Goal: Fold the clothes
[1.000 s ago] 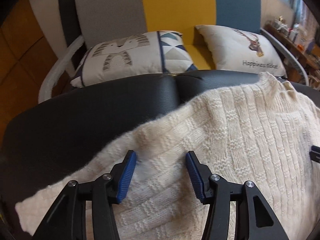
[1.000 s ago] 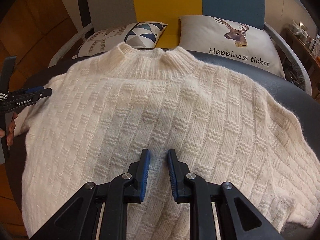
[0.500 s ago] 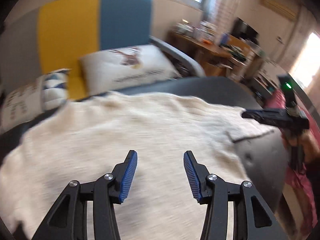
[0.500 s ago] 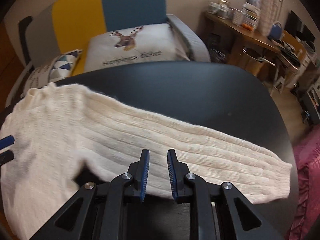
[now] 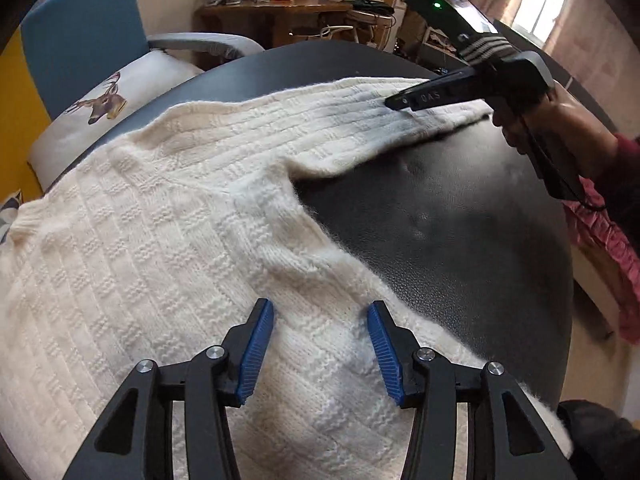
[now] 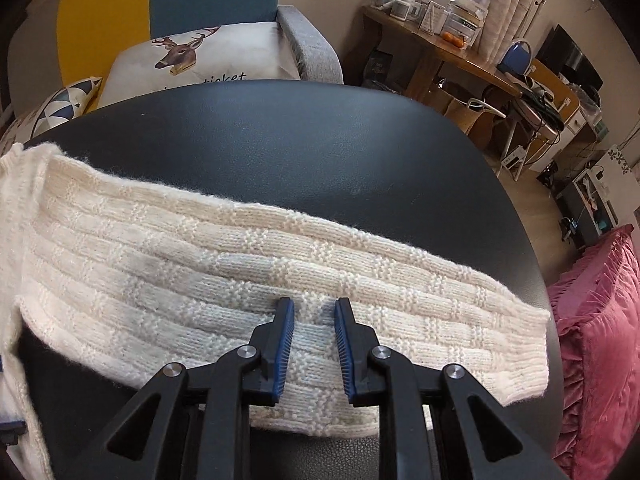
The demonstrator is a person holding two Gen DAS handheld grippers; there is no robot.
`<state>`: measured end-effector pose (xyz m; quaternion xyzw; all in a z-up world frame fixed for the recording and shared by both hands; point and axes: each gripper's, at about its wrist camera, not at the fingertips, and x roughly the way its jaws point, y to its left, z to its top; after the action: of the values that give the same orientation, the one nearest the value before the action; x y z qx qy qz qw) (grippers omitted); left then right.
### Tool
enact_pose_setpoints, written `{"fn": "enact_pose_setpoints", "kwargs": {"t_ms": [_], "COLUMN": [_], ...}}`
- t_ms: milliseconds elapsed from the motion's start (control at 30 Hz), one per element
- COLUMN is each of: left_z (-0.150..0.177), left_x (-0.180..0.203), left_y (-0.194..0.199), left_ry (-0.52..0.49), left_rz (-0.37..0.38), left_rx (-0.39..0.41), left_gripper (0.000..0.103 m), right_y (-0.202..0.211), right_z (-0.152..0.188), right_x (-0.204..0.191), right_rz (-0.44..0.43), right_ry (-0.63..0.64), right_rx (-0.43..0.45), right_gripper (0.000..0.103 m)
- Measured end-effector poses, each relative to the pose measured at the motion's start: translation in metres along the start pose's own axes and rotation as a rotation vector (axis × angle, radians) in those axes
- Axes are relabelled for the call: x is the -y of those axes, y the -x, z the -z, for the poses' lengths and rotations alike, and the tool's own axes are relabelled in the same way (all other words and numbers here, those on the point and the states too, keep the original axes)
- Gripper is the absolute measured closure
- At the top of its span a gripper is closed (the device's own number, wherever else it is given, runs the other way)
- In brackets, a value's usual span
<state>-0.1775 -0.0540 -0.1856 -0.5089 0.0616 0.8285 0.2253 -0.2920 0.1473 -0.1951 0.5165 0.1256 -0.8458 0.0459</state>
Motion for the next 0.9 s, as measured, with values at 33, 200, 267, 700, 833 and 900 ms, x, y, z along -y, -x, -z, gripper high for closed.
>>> {"fn": "enact_pose_setpoints", "kwargs": {"t_ms": [33, 200, 267, 700, 833, 900], "left_z": [0.000, -0.023, -0.042, -0.133, -0.140, -0.141], "left_x": [-0.002, -0.036, -0.054, -0.094, -0.100, -0.099], "left_y": [0.002, 0.026, 0.036, -0.050, -0.068, -0.069], "left_ry": [0.008, 0.127, 0.161, 0.153, 0.190, 0.211], "left_rz": [0.020, 0.155, 0.145, 0.007, -0.015, -0.023], "left_rx": [-0.005, 0.041, 0.088, -0.017, -0.018, -0.003], "left_gripper": [0.053, 0.053, 0.053, 0.062, 0.062, 0.061], "right_y": [0.000, 0.005, 0.016, 0.004, 0.004, 0.004], "right_z": [0.000, 0.003, 0.006, 0.019, 0.026, 0.028], "right_x": [0.002, 0.014, 0.018, 0.025, 0.026, 0.026], "right_rz": [-0.011, -0.082, -0.124, -0.083, -0.092, -0.095], "right_ry": [-0.008, -0.065, -0.099, -0.068, -0.060, -0.060], "right_rx": [-0.001, 0.008, 0.041, 0.013, 0.040, 0.050], "right_gripper": [0.084, 0.084, 0.084, 0.084, 0.084, 0.084]}}
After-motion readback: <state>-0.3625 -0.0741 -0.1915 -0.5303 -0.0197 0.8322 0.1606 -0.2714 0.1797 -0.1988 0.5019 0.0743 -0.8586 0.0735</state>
